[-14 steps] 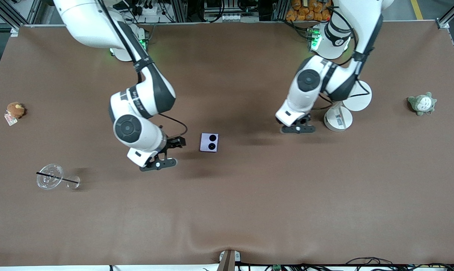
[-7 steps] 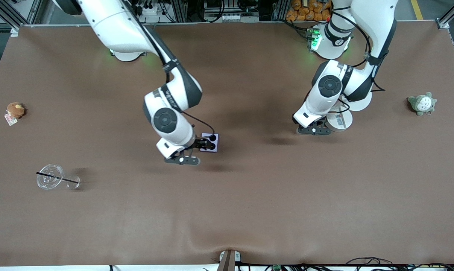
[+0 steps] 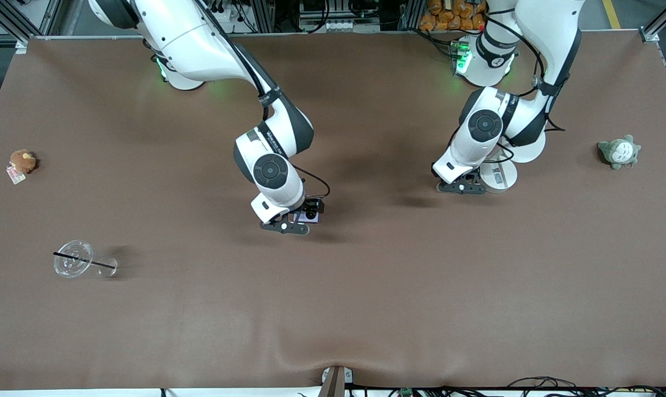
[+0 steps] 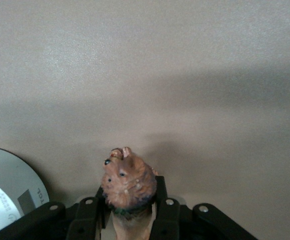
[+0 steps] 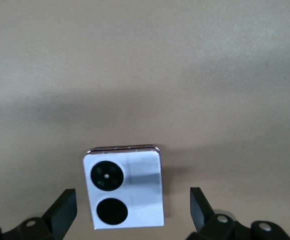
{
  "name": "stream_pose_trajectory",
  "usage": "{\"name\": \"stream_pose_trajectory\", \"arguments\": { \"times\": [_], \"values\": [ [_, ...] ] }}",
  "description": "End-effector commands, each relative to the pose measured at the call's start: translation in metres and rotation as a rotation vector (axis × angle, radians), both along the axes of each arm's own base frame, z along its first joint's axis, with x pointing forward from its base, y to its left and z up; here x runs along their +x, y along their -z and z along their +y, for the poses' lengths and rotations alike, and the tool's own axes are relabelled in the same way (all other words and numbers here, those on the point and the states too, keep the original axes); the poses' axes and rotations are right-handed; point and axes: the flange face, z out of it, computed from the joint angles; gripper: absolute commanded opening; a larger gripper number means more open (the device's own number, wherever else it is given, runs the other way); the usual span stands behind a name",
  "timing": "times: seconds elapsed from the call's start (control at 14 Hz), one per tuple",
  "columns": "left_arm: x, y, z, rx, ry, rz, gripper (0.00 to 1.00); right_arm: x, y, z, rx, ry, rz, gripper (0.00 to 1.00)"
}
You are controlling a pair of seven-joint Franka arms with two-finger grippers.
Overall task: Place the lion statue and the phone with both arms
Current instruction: 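Set the lion by the cup while the right gripper grasps the phone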
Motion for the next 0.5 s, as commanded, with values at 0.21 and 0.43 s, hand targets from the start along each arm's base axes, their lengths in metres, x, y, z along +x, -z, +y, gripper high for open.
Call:
{"name": "stream_pose_trajectory", "arguments": {
  "times": [0.21,0.43],
  "values": [
    [-0.006,-0.001,0.001,0.006,0.003,-0.008,1.00,-0.004,0.016,0.014,-0.016,0.024,-0.027,1.00],
    [0.005,-0.013,-0.001,-0.002,0.003,-0.031,1.00,-0.005,0.024,0.020,-0.004,0.014,-0.052,1.00]
  ]
}}
